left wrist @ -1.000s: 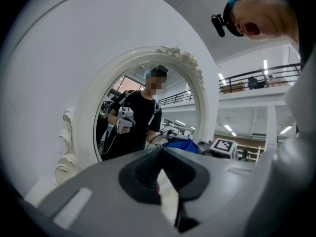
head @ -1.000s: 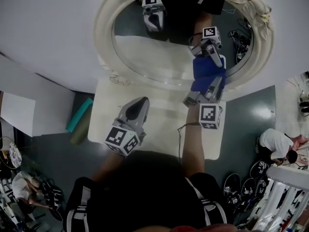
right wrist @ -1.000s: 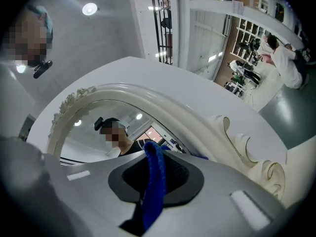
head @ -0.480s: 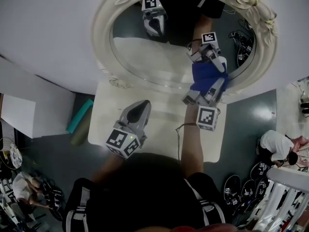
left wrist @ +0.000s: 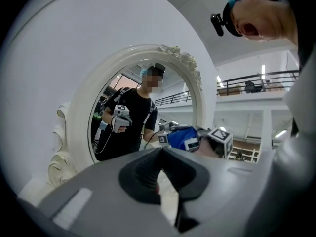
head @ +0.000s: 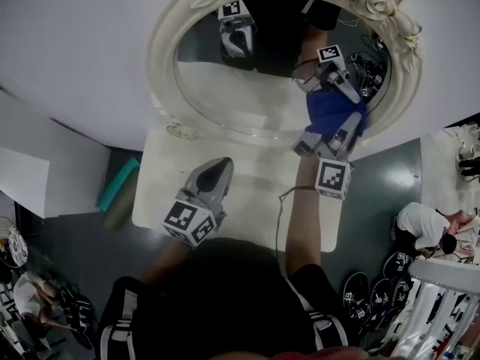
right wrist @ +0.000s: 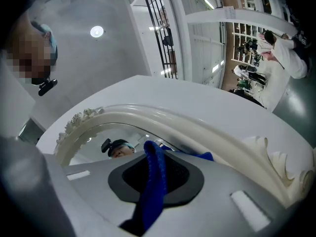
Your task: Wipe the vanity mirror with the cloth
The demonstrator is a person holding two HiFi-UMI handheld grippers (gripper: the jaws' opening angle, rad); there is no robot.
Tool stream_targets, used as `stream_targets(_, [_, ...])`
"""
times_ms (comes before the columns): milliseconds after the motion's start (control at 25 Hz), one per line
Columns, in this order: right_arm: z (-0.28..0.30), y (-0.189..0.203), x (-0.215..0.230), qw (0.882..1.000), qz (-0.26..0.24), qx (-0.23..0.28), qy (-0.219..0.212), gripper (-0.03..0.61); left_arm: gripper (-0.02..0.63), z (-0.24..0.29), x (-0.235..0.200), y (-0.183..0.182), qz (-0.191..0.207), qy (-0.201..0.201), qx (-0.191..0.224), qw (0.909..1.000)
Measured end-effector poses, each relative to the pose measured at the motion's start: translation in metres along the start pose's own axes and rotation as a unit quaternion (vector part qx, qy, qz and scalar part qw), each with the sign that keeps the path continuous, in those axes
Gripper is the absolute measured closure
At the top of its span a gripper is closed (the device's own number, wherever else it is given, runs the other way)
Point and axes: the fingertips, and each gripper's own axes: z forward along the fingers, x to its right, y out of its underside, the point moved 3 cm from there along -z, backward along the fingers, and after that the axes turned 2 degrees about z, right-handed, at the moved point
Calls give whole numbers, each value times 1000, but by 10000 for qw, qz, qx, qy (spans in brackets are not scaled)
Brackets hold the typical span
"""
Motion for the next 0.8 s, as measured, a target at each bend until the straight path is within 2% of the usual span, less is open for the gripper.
stream_targets(320, [33, -28, -16, 9990, -384, -58, -241, 541, 603, 6, 2, 5, -51, 19, 37, 10000])
stream_targets(600, [53, -42, -52, 9923, -1132, -215, -456, 541, 604, -2, -3, -5, 28, -117, 147, 9998])
stream_targets(800, [65, -47, -77, 9832, -1661, -337, -673, 543, 604, -3, -9, -15, 84, -180, 220, 9996])
